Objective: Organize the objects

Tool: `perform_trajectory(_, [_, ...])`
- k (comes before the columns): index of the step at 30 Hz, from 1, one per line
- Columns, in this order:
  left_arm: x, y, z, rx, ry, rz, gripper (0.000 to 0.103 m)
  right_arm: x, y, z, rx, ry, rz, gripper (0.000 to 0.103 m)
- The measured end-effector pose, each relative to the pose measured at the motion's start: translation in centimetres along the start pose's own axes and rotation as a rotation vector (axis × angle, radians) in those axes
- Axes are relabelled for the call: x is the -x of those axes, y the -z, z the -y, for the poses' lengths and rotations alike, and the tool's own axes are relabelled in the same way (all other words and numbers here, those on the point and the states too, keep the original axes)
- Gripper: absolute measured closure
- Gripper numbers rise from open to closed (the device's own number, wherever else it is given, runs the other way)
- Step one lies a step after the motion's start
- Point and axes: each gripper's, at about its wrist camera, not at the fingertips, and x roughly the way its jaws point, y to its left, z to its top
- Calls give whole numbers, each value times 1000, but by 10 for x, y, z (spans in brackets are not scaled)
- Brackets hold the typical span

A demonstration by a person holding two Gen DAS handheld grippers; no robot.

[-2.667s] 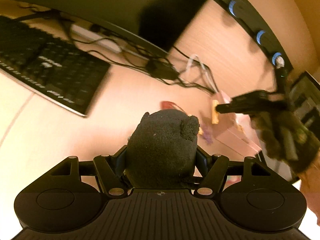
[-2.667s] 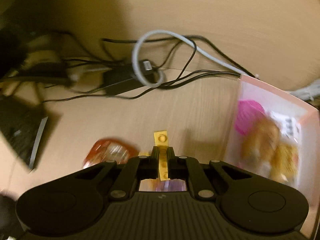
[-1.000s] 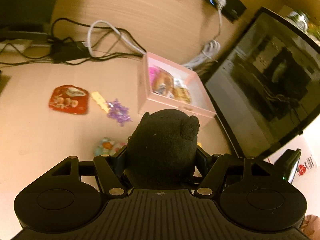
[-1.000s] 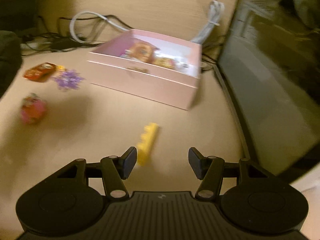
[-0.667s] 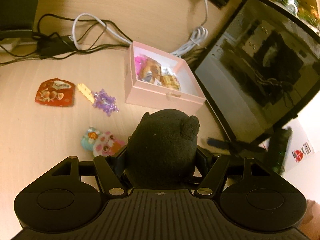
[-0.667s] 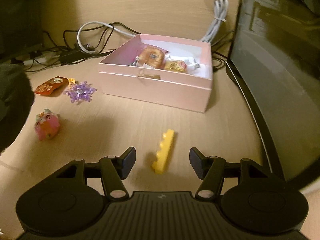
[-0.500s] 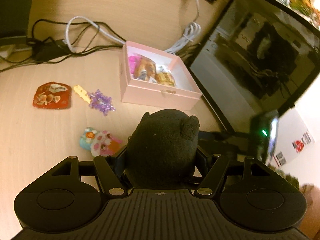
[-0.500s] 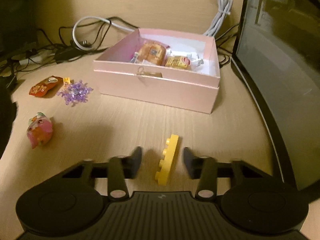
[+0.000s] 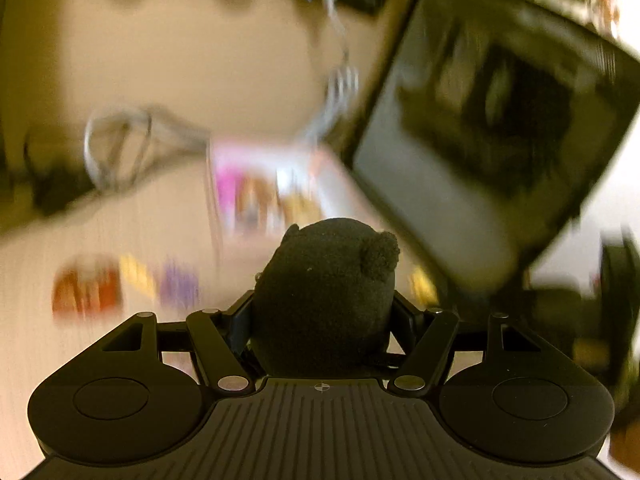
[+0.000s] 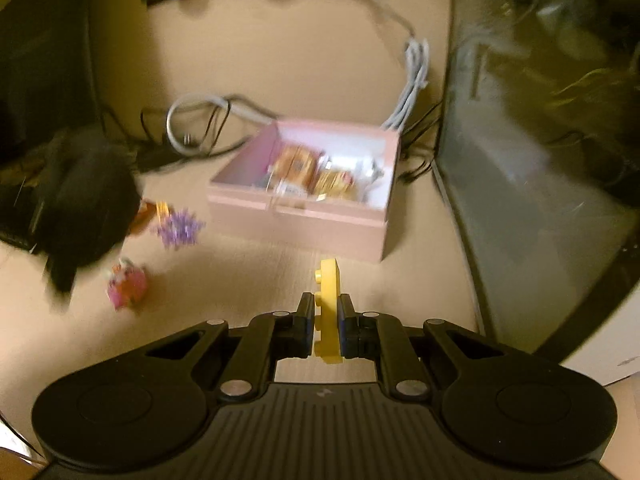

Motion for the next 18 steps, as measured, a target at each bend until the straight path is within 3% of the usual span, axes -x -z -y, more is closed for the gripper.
perform_trajectory(6, [-27,-91,7,33,20,177,29,20,1,10,-12,18,67,92])
perform_trajectory(9, [-60,-121,15,75,25,215,29,21,6,16,-22,21,66,92])
perform_trajectory(11, [-79,-130,16,105,63,207,28,21,11,19,-23,33,60,92])
perform_trajectory(13, [-107,-131,20,74,65,195,27,20,16,22,-29,44,49,92])
perform_trajectory(16, [-165,-109,33,-92,-59,65,28,18,24,29,-41,38,25,92])
perform_trajectory(18, [-195,-91,31,-120,-112,-12,30,17,27,33,-40,36,12,92])
